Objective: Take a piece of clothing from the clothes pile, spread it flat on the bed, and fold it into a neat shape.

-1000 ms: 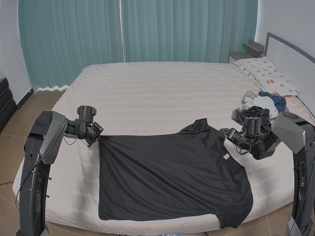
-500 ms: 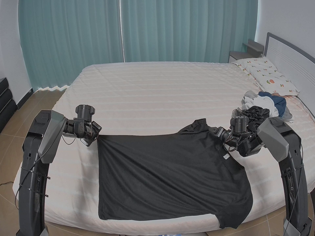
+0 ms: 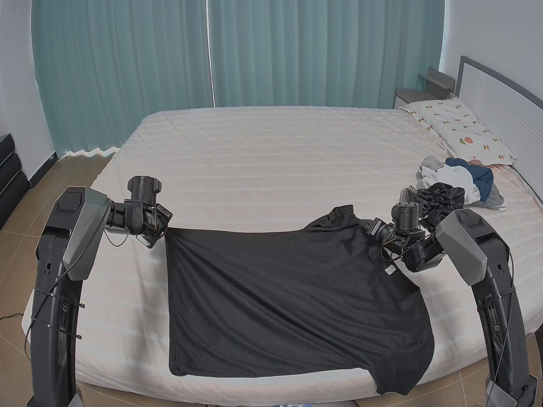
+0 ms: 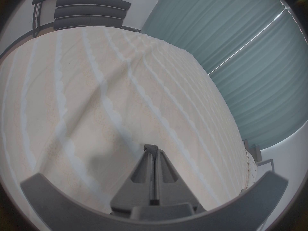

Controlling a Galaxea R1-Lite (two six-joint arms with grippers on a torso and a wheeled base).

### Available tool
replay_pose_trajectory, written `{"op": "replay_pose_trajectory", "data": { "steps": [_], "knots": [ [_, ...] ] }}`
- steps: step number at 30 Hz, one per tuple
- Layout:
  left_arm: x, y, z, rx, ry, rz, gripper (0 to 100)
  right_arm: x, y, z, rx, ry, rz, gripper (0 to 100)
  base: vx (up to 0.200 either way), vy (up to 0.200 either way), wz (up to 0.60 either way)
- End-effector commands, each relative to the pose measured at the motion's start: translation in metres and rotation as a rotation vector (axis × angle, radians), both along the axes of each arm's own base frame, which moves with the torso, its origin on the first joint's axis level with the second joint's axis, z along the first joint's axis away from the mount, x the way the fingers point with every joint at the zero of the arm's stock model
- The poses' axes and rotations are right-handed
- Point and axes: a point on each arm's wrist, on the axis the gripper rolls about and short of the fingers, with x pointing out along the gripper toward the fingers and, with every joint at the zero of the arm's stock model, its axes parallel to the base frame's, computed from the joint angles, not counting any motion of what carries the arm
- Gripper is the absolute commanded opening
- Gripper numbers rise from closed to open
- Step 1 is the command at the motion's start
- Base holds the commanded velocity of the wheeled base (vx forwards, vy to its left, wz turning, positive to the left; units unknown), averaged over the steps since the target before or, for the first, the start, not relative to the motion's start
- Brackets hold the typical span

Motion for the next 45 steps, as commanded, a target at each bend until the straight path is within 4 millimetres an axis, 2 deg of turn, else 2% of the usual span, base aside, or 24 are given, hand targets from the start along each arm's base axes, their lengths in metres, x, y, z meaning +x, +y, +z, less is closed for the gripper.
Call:
{"op": "replay_pose_trajectory", "data": {
  "steps": [1, 6, 15, 21, 30, 31, 35, 39, 41, 45],
  "knots": [
    [0.002, 0.0, 0.003, 0.001, -0.018, -0.002, 0, 0.001, -0.001, 0.0, 0.005, -0.008, -0.005, 0, 0.0, 0.0, 0.0],
    [0.01, 0.001, 0.0, 0.002, -0.038, 0.002, 0, 0.009, -0.002, 0.013, 0.013, -0.059, -0.021, 0, 0.0, 0.0, 0.0],
    [0.012, 0.002, -0.001, 0.003, -0.047, 0.003, 0, 0.021, -0.018, 0.031, 0.01, -0.134, -0.093, 0, 0.0, 0.0, 0.0],
    [0.013, -0.003, -0.007, 0.018, -0.036, -0.023, 0, 0.024, -0.021, 0.014, -0.006, -0.122, -0.122, 0, 0.0, 0.0, 0.0],
    [0.014, -0.006, -0.01, 0.029, -0.047, -0.049, 0, 0.028, -0.021, 0.001, -0.024, -0.118, -0.165, 0, 0.0, 0.0, 0.0],
    [0.014, -0.007, -0.01, 0.027, -0.048, -0.055, 100, 0.028, -0.021, 0.0, -0.024, -0.114, -0.165, 100, 0.0, 0.0, 0.0],
    [0.014, -0.011, -0.014, 0.018, -0.043, -0.073, 100, 0.027, -0.02, -0.004, -0.024, -0.105, -0.164, 100, 0.0, 0.0, 0.0],
    [0.014, -0.011, -0.014, 0.019, -0.037, -0.07, 100, 0.024, -0.025, 0.006, -0.038, -0.106, -0.19, 100, 0.0, 0.0, 0.0],
    [0.011, -0.011, -0.01, 0.008, -0.03, -0.062, 100, 0.017, -0.03, 0.026, -0.042, -0.107, -0.211, 100, 0.0, 0.0, 0.0],
    [-0.004, -0.007, 0.025, -0.036, -0.054, -0.032, 100, -0.017, -0.038, 0.061, -0.032, -0.061, -0.196, 100, 0.0, 0.0, 0.0]
  ]
}}
